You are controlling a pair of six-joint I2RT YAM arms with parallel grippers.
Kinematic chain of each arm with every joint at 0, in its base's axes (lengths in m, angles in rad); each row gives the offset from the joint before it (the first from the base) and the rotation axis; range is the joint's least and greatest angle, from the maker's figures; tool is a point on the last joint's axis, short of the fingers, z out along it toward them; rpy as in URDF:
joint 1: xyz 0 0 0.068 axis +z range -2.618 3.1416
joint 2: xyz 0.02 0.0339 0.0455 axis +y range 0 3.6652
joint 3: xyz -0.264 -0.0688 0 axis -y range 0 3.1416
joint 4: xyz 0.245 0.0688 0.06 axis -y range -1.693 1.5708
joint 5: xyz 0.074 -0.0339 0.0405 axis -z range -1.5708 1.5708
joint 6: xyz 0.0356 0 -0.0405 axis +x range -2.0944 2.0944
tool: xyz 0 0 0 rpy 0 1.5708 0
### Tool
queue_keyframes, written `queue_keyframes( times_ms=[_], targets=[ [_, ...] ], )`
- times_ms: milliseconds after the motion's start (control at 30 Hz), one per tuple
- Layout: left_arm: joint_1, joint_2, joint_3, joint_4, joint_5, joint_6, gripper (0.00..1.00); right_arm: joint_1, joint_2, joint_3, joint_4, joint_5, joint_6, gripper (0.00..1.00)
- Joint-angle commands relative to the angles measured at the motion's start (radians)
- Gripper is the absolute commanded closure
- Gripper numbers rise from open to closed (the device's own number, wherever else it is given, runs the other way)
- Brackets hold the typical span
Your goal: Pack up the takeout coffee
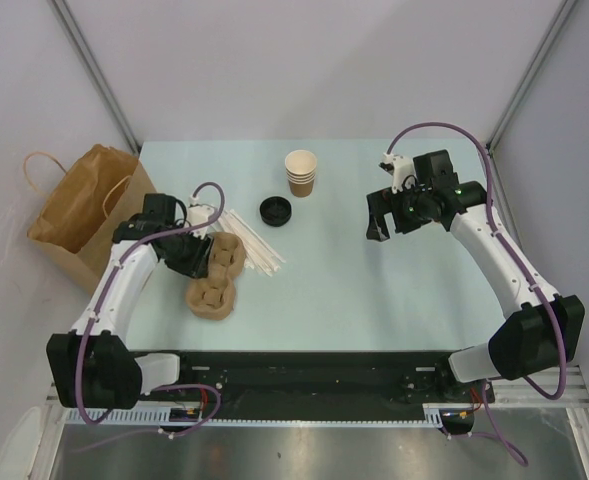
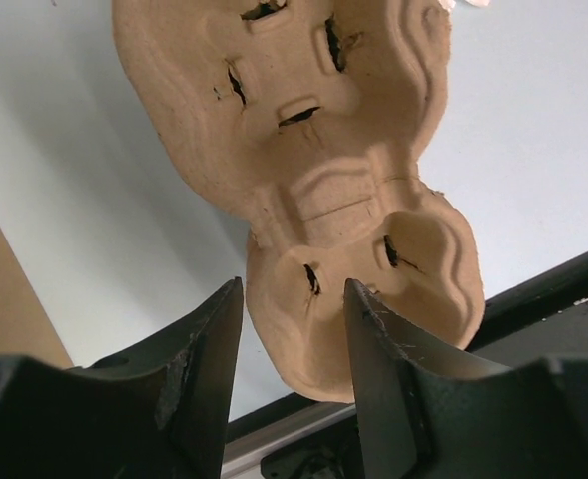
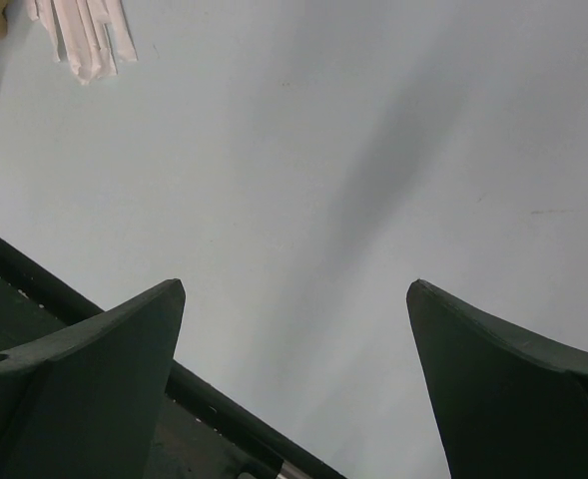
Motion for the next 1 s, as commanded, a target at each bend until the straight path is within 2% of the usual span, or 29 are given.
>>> queue_keyframes(
  times_ms=[0,200,467,800,967],
  targets=[
    [0.013,0.020,-0.003,0.048,-0.010,0.047,0.50,0.004,-0.030,-0.001,0.030,-0.017,0.018,0.00],
    [0.018,0.063,0.006,0.053,-0.004,0.069,0.53,0.004,-0.029,-0.003,0.030,-0.020,0.018,0.00],
    [0.018,0.065,-0.037,0.074,-0.007,0.079,0.62,0.002,-0.012,-0.001,0.039,-0.024,0.021,0.00],
    [0.018,0.054,-0.016,0.058,0.012,0.082,0.84,0.001,-0.016,-0.003,0.041,-0.026,0.023,0.00],
    [0.018,0.045,0.010,0.038,0.005,0.081,0.80,0.002,-0.013,-0.003,0.042,-0.030,0.023,0.00]
  ],
)
